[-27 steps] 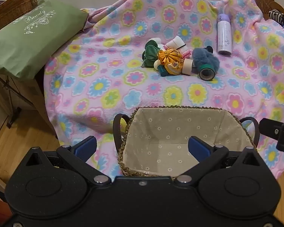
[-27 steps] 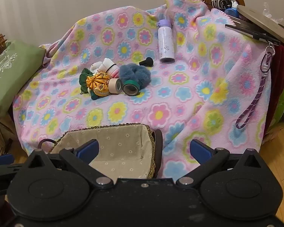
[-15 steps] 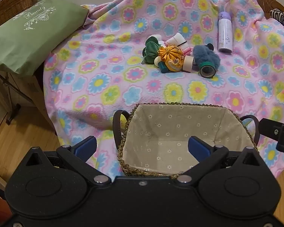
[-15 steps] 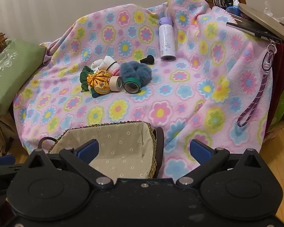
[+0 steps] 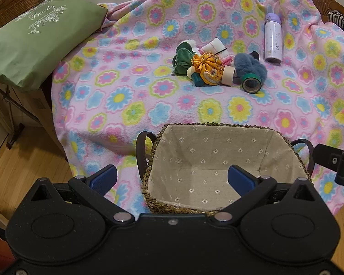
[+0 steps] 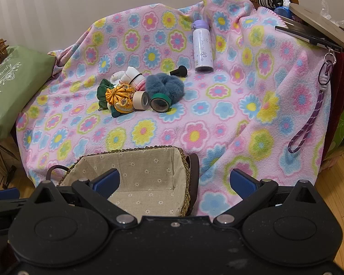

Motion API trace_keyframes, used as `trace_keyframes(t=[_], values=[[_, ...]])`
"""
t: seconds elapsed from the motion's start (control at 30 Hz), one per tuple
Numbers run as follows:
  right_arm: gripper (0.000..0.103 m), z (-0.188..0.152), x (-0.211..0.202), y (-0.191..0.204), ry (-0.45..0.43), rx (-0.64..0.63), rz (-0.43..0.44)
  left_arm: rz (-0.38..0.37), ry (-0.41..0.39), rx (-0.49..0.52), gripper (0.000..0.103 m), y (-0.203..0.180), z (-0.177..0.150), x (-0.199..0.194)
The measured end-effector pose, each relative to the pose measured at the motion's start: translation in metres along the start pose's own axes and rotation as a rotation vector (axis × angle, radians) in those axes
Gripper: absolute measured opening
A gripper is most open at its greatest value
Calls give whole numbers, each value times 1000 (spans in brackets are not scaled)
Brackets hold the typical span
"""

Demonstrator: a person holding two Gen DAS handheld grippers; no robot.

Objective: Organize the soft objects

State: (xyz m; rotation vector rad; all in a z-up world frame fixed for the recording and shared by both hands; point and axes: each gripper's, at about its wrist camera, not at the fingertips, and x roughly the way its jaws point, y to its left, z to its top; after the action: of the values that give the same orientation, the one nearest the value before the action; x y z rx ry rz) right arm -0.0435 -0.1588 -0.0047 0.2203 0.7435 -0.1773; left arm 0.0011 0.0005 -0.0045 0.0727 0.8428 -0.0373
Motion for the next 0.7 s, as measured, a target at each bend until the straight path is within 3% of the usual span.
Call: trace_keyframes(t=[0.7], values=[[103, 0, 0, 0, 3, 0, 0, -2, 6, -3, 100, 2, 1, 1]])
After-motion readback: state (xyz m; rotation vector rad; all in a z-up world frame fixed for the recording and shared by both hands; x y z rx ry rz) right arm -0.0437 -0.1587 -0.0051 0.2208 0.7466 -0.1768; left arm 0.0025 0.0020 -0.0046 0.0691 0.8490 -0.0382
